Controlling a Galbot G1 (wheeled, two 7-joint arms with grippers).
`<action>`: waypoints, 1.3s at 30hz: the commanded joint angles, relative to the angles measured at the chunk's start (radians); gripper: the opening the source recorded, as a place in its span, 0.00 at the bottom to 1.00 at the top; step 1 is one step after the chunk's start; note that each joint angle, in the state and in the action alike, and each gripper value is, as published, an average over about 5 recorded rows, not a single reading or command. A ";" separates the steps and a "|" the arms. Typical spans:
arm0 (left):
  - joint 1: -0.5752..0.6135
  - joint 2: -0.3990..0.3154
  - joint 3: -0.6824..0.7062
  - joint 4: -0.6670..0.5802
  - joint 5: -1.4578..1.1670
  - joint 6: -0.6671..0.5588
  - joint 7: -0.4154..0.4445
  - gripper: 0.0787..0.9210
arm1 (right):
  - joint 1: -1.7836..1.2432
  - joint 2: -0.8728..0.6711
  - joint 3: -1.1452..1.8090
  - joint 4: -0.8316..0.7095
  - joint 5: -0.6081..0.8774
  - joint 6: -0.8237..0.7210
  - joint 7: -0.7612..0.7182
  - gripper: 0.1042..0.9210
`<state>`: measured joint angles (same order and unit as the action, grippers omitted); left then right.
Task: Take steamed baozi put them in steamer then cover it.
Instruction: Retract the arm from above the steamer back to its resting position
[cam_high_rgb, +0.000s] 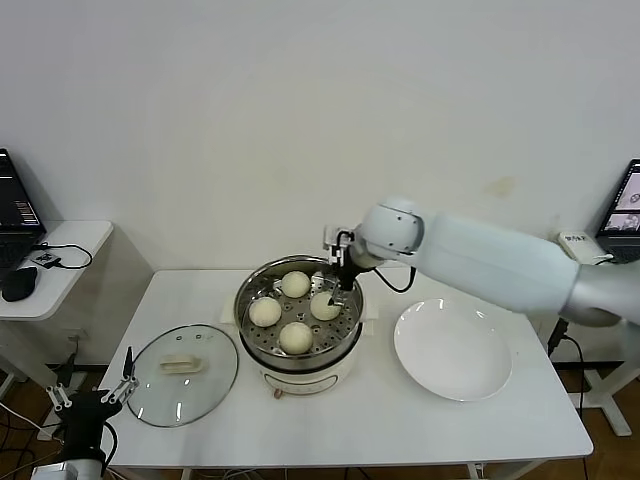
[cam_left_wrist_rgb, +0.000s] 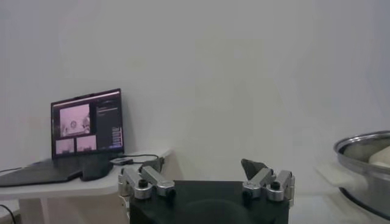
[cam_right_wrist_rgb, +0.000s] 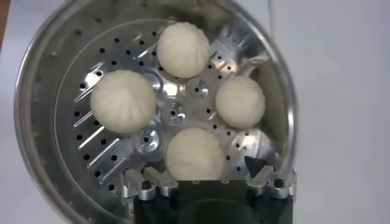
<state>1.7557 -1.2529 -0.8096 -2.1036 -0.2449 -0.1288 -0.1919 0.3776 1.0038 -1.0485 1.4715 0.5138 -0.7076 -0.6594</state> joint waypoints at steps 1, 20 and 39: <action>-0.003 0.001 0.003 0.013 0.006 0.001 -0.004 0.88 | -0.275 -0.312 0.277 0.270 0.199 0.192 0.498 0.88; -0.043 0.018 0.066 0.112 0.261 0.043 -0.081 0.88 | -1.723 -0.058 1.709 0.361 -0.124 0.839 0.491 0.88; -0.256 0.151 0.045 0.507 1.394 -0.080 0.021 0.88 | -2.067 0.249 1.992 0.437 -0.133 0.881 0.429 0.88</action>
<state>1.5890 -1.1448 -0.7692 -1.7754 0.6062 -0.1706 -0.2081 -1.4395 1.1152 0.7497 1.8727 0.4165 0.1125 -0.2163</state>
